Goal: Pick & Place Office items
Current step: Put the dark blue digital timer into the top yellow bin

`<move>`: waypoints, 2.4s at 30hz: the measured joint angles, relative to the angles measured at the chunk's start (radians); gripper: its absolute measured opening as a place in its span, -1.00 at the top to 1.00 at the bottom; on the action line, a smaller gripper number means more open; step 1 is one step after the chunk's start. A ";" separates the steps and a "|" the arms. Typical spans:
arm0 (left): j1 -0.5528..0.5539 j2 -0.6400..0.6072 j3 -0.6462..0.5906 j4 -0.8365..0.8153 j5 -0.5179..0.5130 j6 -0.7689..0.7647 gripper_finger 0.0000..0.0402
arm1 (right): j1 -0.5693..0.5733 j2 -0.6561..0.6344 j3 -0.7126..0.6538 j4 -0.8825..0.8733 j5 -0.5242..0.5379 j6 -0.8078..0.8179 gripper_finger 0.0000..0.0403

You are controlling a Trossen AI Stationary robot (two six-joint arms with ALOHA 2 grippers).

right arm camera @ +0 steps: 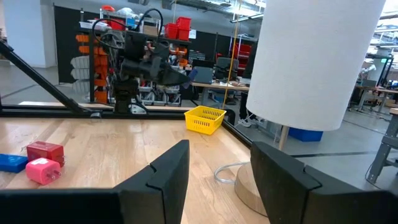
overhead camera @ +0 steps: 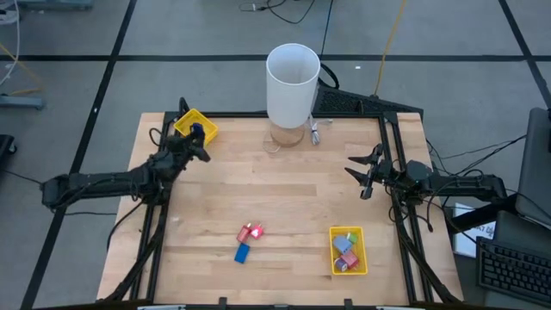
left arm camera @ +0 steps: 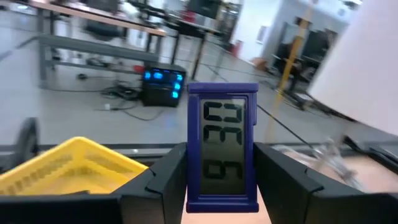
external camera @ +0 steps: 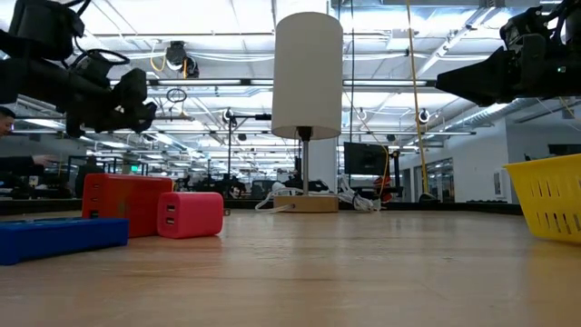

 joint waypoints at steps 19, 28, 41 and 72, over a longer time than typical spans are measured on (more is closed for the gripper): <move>0.252 0.001 0.000 -0.177 0.080 -0.305 0.25 | 0.000 0.000 0.000 0.000 0.000 -0.008 0.21; 0.342 0.009 0.000 -0.187 0.186 -0.338 0.25 | 0.000 0.000 0.000 0.000 0.000 -0.008 0.20; 0.446 0.268 0.288 -0.482 0.263 -0.292 0.25 | 0.000 0.000 0.000 0.000 0.000 -0.012 0.20; 0.588 0.785 0.472 -0.533 0.420 -0.222 0.14 | 0.000 0.000 0.000 -0.002 0.000 0.003 0.21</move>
